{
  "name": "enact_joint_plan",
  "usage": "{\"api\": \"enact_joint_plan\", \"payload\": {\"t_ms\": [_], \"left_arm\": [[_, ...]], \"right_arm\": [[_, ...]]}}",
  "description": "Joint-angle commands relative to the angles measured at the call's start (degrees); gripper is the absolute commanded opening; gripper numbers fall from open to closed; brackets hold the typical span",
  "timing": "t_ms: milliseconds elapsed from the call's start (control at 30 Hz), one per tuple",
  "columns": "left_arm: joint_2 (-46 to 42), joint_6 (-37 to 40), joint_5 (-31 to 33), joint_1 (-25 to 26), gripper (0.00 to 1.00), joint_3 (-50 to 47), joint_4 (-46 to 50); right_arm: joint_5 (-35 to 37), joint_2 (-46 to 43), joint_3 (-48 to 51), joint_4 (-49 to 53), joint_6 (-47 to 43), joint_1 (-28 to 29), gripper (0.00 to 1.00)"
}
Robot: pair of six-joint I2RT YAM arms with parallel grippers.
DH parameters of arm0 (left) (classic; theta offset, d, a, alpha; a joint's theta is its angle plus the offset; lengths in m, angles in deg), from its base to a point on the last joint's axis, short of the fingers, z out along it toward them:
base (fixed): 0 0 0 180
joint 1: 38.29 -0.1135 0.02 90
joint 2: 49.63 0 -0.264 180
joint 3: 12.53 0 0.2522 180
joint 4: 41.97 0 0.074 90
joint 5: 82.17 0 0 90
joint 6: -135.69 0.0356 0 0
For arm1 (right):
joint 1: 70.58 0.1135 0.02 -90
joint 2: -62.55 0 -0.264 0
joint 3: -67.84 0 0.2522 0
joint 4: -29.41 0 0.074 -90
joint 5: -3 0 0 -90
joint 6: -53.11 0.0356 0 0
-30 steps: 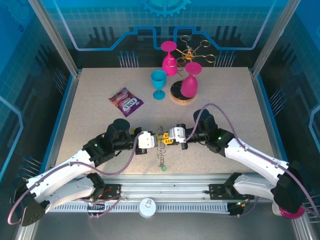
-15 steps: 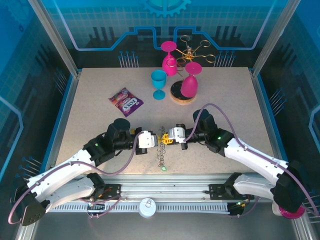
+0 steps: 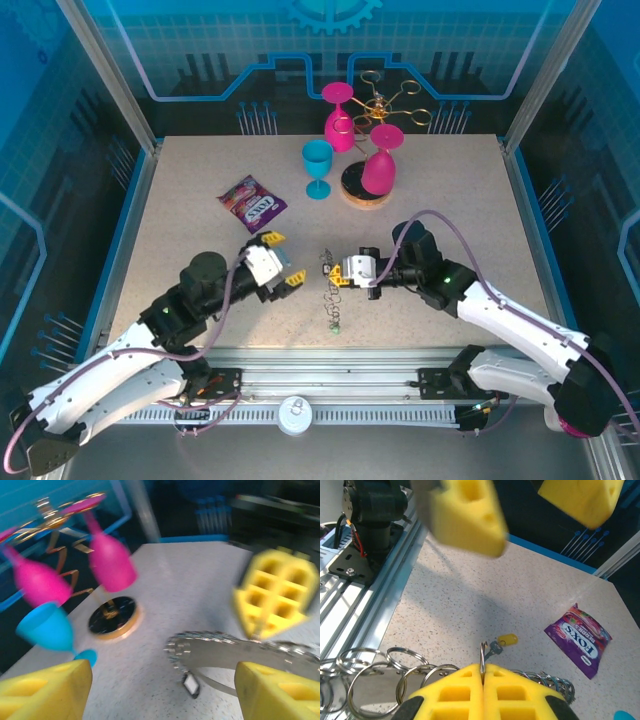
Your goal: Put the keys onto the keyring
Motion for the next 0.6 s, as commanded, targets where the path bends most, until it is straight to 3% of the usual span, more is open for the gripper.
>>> {"api": "enact_joint_plan", "payload": {"t_ms": [0, 133, 333, 433, 567], "left_arm": [[-0.4, -20.5, 17.1, 0.1, 0.76, 0.0, 2.1], [2.9, -46.7, 26.0, 0.0, 0.77, 1.2, 12.3], [11.3, -78.3, 28.2, 0.0, 0.79, 5.6, 31.9], [16.2, -87.1, 26.8, 0.0, 0.77, 6.8, 35.8], [23.7, -89.9, 27.3, -0.4, 0.68, 10.6, 39.1]], "right_arm": [[1.9, -1.7, 1.2, 0.7, -0.1, -0.3, 0.00], [3.0, -2.8, 2.6, -1.3, 2.0, -0.3, 0.00], [4.1, -3.5, 3.7, -3.5, 3.8, -0.2, 0.00], [4.3, -3.5, 4.2, -4.6, 4.1, -0.1, 0.00], [4.1, -3.6, 4.1, -4.5, 4.1, 0.2, 0.00]]}}
